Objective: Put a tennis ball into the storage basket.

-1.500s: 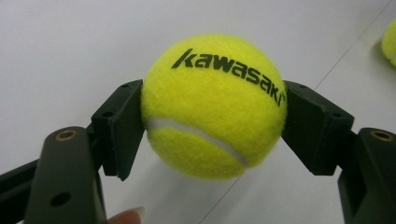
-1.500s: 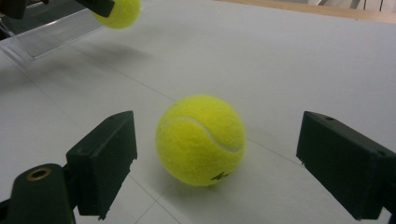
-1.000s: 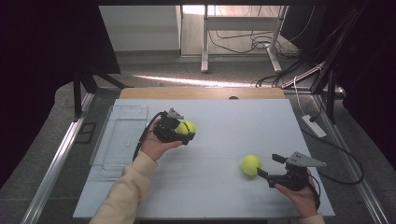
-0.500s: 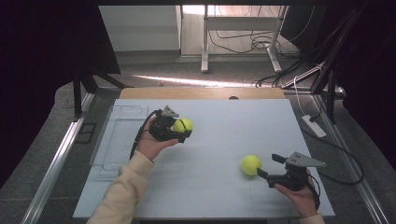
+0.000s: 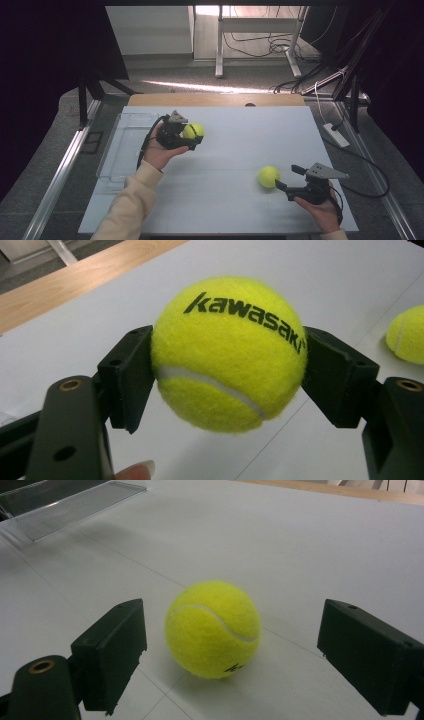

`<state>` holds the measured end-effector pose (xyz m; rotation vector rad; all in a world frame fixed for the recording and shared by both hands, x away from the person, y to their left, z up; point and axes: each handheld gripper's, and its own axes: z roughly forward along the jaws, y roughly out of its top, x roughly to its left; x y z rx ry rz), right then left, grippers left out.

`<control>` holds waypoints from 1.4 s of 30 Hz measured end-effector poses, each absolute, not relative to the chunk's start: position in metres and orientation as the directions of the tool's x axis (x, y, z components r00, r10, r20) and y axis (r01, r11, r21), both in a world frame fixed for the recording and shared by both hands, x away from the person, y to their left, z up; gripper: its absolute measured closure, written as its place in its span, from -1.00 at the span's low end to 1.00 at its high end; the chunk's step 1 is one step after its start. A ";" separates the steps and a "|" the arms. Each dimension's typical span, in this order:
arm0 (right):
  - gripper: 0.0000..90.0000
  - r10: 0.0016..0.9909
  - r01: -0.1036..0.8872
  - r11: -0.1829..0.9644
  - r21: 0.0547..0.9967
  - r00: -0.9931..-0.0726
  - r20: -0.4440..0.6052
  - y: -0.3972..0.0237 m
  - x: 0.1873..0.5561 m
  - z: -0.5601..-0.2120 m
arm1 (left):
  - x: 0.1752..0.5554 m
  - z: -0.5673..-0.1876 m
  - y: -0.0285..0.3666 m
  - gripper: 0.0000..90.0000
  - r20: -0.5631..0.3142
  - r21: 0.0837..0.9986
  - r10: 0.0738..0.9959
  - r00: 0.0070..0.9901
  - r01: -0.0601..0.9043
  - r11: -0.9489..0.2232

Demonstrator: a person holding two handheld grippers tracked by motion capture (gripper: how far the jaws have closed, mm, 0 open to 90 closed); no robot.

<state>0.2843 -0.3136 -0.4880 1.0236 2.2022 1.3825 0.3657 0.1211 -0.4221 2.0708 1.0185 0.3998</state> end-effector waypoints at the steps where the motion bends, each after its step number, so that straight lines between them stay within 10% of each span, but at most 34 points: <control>1: -0.73 0.728 0.391 0.265 0.881 -0.680 0.083 -0.314 0.284 -0.488 | 0.366 -0.422 0.122 -0.40 -0.055 0.762 0.776 0.628 0.529 -0.374; 42: -0.73 0.732 0.393 0.268 0.879 -0.677 0.079 -0.314 0.284 -0.488 | 0.378 -0.411 0.169 -0.40 -0.061 0.784 0.855 0.514 0.555 -0.278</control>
